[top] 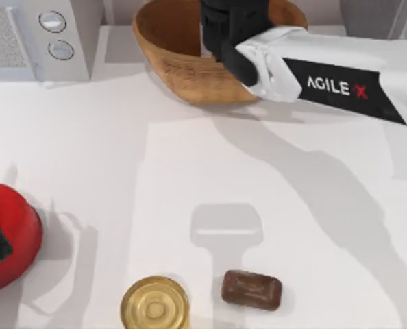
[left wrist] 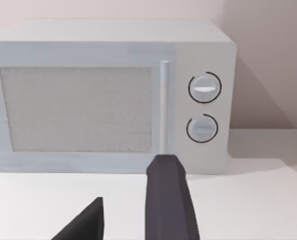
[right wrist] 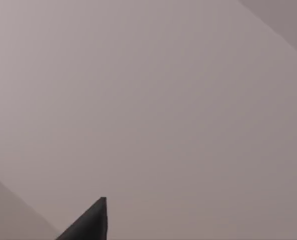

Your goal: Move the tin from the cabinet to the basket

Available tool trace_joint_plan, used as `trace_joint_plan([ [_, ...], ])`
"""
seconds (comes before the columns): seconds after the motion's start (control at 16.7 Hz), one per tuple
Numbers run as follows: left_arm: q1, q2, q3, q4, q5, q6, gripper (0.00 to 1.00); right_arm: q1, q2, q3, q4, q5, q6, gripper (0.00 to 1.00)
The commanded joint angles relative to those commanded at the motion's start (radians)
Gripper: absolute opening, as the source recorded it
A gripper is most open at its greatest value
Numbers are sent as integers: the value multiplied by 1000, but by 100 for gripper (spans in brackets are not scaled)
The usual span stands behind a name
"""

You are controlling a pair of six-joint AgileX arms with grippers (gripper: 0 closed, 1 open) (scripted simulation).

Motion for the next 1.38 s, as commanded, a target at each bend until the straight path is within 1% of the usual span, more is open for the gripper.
trace_joint_plan([
  [1.2, 0, 0, 0, 0, 0, 0, 100, 2, 0, 0, 0, 0, 0, 100],
  [1.38, 0, 0, 0, 0, 0, 0, 100, -22, -62, -34, -4, -11, 1, 100],
])
